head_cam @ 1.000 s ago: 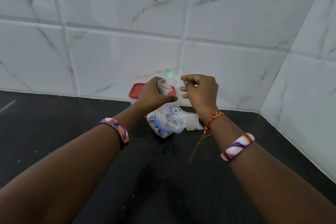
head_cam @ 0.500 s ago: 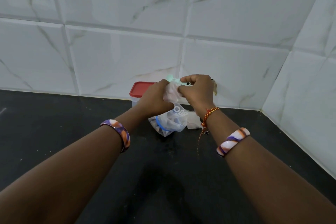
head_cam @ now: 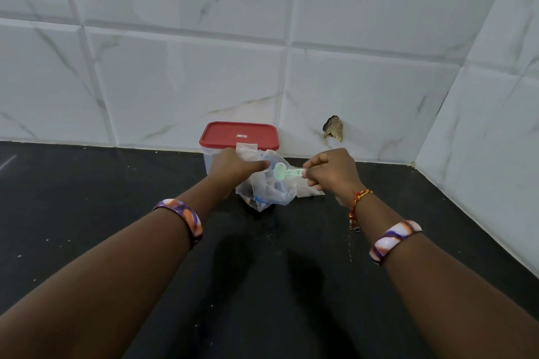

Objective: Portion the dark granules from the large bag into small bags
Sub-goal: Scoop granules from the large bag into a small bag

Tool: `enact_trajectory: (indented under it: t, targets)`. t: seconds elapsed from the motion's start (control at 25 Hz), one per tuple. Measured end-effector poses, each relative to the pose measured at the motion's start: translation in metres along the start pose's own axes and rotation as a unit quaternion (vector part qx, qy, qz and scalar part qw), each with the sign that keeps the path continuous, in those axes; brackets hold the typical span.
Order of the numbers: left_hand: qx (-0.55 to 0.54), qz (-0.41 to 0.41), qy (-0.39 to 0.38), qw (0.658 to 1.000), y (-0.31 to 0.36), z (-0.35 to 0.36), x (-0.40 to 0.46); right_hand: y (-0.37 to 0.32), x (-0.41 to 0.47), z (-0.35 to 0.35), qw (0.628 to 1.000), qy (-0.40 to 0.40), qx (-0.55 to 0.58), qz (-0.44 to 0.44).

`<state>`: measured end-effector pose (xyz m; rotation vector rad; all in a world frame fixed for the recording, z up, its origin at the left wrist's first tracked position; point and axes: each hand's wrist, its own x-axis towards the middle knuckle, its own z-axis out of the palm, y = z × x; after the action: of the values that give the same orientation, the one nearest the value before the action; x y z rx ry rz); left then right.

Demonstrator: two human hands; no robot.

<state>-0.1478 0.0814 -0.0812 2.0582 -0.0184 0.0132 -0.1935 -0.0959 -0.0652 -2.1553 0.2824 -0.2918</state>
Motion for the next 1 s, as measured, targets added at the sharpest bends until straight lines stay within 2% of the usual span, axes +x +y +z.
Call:
enact_trajectory:
  t: [0.12, 0.24, 0.28, 0.36, 0.48, 0.56, 0.64, 0.72, 0.8, 0.84, 1.0]
  targets:
    - [0.029, -0.004, -0.005, 1.0, -0.007, 0.006, -0.001, 0.001, -0.001, 0.028, 0.981, 0.006, -0.146, -0.127]
    - [0.022, -0.058, 0.011, 0.998, -0.016, 0.005, -0.001, 0.001, -0.002, 0.061, 0.916, 0.005, -0.329, -0.23]
    - [0.005, -0.081, 0.017, 0.997, -0.019, 0.004, 0.001, 0.002, -0.001, 0.07, 0.9, -0.006, -0.357, -0.251]
    - [-0.049, -0.133, 0.024, 0.99, -0.026, 0.002, 0.005, 0.007, 0.001, 0.086, 0.893, -0.03, -0.364, -0.261]
    - [-0.185, -0.194, 0.013, 0.963, -0.033, 0.009, 0.012, 0.013, 0.017, 0.095, 0.936, -0.028, -0.294, -0.191]
    - [-0.252, -0.188, 0.017, 0.949, -0.03, 0.018, 0.019, 0.02, 0.031, 0.091, 0.967, -0.031, -0.225, -0.118]
    - [-0.227, -0.143, 0.02, 0.963, -0.019, 0.031, 0.026, 0.028, 0.04, 0.082, 0.985, -0.034, -0.162, -0.049]
    - [-0.168, -0.073, -0.011, 0.983, -0.005, 0.042, 0.028, 0.035, 0.044, 0.071, 0.995, -0.022, -0.077, 0.051]
    - [-0.098, -0.005, -0.055, 0.994, 0.004, 0.051, 0.029, 0.037, 0.042, 0.061, 0.984, -0.013, 0.051, 0.168]
    - [-0.06, 0.018, -0.065, 0.996, 0.006, 0.053, 0.029, 0.037, 0.039, 0.058, 0.975, -0.004, 0.1, 0.197]
    - [0.006, 0.024, -0.028, 0.999, 0.003, 0.045, 0.029, 0.032, 0.028, 0.049, 0.971, 0.048, 0.129, 0.197]
